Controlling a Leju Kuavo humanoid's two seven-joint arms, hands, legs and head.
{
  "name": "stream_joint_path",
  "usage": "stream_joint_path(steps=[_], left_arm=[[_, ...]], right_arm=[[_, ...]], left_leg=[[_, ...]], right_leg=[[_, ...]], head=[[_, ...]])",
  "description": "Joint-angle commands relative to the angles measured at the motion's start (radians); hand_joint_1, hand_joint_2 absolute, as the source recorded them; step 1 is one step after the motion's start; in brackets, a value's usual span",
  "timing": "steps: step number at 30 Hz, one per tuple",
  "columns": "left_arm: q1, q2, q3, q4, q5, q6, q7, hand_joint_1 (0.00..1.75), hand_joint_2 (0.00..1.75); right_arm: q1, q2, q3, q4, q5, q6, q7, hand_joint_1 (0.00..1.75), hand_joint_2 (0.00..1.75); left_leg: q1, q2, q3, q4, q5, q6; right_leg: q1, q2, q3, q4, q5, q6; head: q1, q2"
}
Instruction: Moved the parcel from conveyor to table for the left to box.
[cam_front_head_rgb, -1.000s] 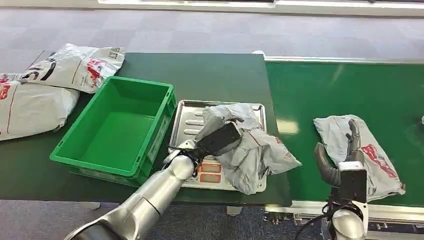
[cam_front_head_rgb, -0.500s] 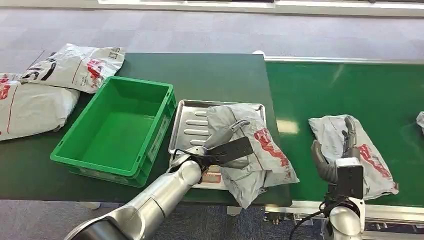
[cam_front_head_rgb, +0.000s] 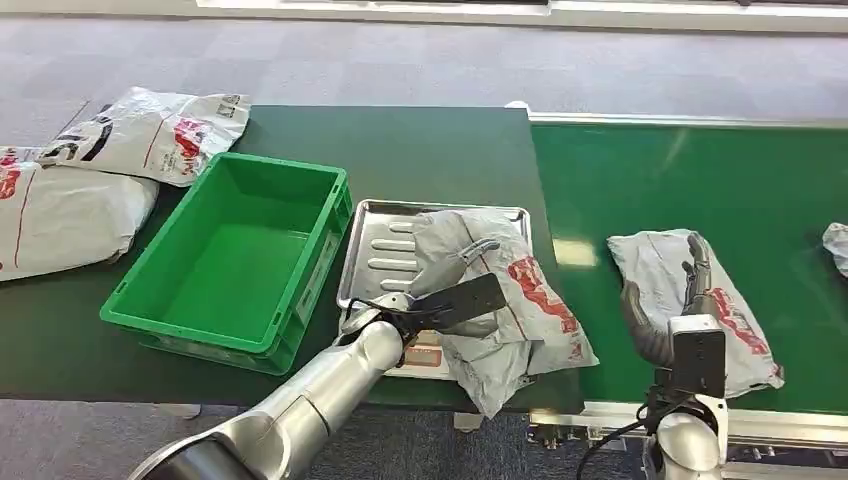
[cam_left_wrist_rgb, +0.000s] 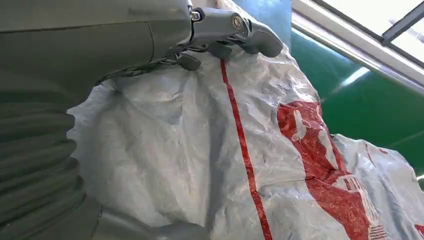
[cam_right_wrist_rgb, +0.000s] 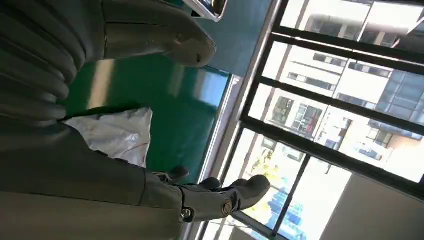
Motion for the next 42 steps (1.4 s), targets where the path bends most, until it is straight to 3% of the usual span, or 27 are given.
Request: stream_joint_path(steps=[1,6,7,8,42], left_arm=[[-0.011,0.019,0.008,0.023,0.018,0.005,-0.017,0.0,1.75],[-0.015,0.017,0.012,0.014,-0.002,0.001,-0.001,0.0,1.75],[-0.014,0.014,0.017,0.019,-0.003,0.006,0.008,0.75,1.75],[-0.015,0.014,0.013,0.024,-0.01,0.008,0.01,1.75,1.75],[-0.028,0.043,0.112,0.025,-0.033,0.083,0.024,1.75,1.75]], right_arm=[[-0.014,0.008,-0.037,0.016,-0.001,0.005,0.006,0.0,1.75],[-0.007,0.009,-0.045,0.013,0.001,0.004,0.006,0.0,1.75],[-0.003,0.011,-0.046,0.009,0.002,0.004,0.006,0.0,1.75],[0.0,0.013,-0.047,0.007,0.003,0.004,0.005,0.0,1.75],[-0.024,0.021,-0.046,0.019,0.01,0.006,0.012,0.0,1.75]], left_leg=[[0.0,0.001,0.002,-0.001,0.0,0.0],[0.0,0.0,0.002,-0.001,0.0,0.0],[0.0,0.0,0.002,-0.001,0.0,0.0],[0.0,0.0,0.003,-0.002,-0.001,0.0],[0.001,0.003,0.004,-0.002,-0.001,0.0]], right_leg=[[0.0,0.001,0.002,-0.001,0.0,-0.001],[0.0,0.001,0.002,-0.001,0.0,-0.001],[0.0,0.001,0.001,-0.001,0.0,-0.001],[0.0,0.001,0.003,-0.001,0.0,-0.001],[0.001,0.004,0.003,-0.002,0.001,-0.001]], head=[[0.0,0.0],[0.0,0.0],[0.0,0.0],[0.0,0.0],[0.0,0.0]])
